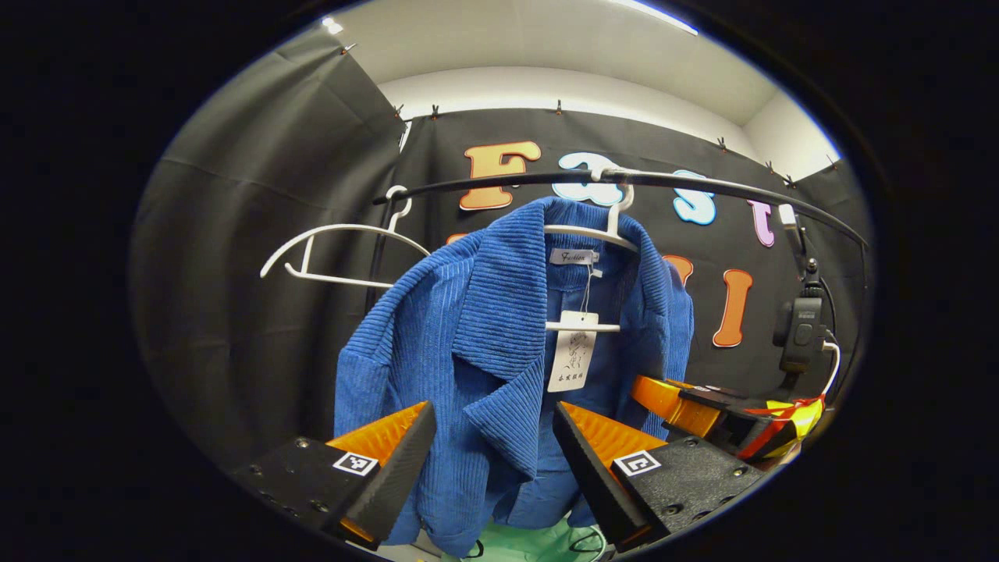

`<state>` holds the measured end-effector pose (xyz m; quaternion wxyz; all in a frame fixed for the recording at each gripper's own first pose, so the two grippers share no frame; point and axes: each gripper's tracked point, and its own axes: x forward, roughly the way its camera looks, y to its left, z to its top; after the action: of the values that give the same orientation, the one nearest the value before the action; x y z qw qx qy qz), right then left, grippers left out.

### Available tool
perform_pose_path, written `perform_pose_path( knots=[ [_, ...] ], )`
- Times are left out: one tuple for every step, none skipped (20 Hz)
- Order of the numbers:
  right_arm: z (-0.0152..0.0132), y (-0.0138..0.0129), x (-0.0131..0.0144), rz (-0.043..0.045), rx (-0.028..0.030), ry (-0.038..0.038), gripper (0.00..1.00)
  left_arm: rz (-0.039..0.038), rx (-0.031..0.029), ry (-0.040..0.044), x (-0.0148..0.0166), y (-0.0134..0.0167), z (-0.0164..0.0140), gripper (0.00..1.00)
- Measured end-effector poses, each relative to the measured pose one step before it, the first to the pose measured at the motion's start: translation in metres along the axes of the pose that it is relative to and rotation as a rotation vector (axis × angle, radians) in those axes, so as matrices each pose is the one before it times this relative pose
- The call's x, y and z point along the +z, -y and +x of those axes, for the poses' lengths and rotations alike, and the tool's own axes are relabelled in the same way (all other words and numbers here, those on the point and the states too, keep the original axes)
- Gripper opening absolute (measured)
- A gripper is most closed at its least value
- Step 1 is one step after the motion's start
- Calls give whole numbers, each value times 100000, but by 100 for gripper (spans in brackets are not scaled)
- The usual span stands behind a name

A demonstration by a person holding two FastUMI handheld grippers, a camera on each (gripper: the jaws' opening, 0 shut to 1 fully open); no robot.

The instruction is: Grasp the clothes on the hanger with both hands and then place them into the laundry hamper below.

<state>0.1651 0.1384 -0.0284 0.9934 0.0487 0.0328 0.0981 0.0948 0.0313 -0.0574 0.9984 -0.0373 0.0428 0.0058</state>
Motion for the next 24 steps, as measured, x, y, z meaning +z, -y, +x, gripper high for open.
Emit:
perform_pose_path(
  knots=[
    [49, 144, 26, 705, 348, 118, 7, 0, 562, -379, -276, -78, 423, 92],
    [-20, 141, 121, 420, 350, 450, 8, 210, 755, -499, -213, 3, 538, 92],
    [-184, 105, 85, 128, 325, 440, 8, 291, 836, -523, -221, -109, 634, 92],
    [-84, -69, 114, 408, 694, 272, 8, 141, 441, -214, -55, 4, 484, 95],
    [-76, -113, 102, 198, 905, 302, 8, -464, -137, -13, -117, 204, 602, 95],
    [-92, 45, 115, 282, 823, 95, 8, -724, 289, 145, 33, -21, 547, 92],
    [-53, -53, 48, 410, 1346, -17, 7, -792, 191, -89, 0, -108, 376, 92],
    [19, -281, 44, 463, 2770, -212, 8, -1051, 1191, 543, 104, -306, 366, 90],
    [-40, -21, 99, 367, 1608, -164, 7, -1333, -640, -326, -65, 132, 206, 84],
    [28, 68, 201, 535, 1428, 89, 7, -890, -1265, -436, -92, 304, 275, 77],
    [-122, 302, 268, 437, 722, 232, 7, 123, -476, -165, -47, -31, 93, 70],
    [-27, 300, 262, 322, 189, 334, 8, 387, 296, 320, 142, -233, -64, 66],
    [-79, 261, 275, 224, 188, 354, 8, -22, 82, 146, 150, -120, -165, 58],
    [-39, 161, 152, 512, 422, 74, 8, -527, 715, -163, 65, -267, -145, 49],
    [-31, 30, 141, 976, 831, 75, 8, -618, 644, -473, -60, -148, -88, 39],
    [36, 11, 210, 1819, 1575, -18, 8, -330, 141, -982, 12, -84, -25, 29],
    [-26, 48, 257, 2873, 1917, -349, 7, 612, 123, -1697, -50, -234, -43, 19],
    [78, 174, 276, 3625, 1712, -163, 7, -38, -382, -1856, 24, -79, -157, 10],
    [-24, 339, 301, 3339, 1615, -8, 7, -1076, -1576, -1723, 94, 195, -277, 7],
    [-142, 239, 398, 3667, 1796, -51, 7, -1572, -2008, -1872, 35, 292, -293, 5],
    [-394, 240, 553, 3060, 1226, 13, 7, -1392, -1974, -1426, 208, 288, -454, 4],
    [-174, 269, 482, 2919, 963, -136, 7, -846, -1651, -1631, 131, -4, -355, 4],
    [-236, 6, 459, 2545, 1943, -442, 7, -614, -1291, -1068, 297, 117, -436, 3],
    [-133, 249, 602, 2238, 1332, 374, 7, -488, -1429, -297, 418, 234, -402, 3]
  ],
)
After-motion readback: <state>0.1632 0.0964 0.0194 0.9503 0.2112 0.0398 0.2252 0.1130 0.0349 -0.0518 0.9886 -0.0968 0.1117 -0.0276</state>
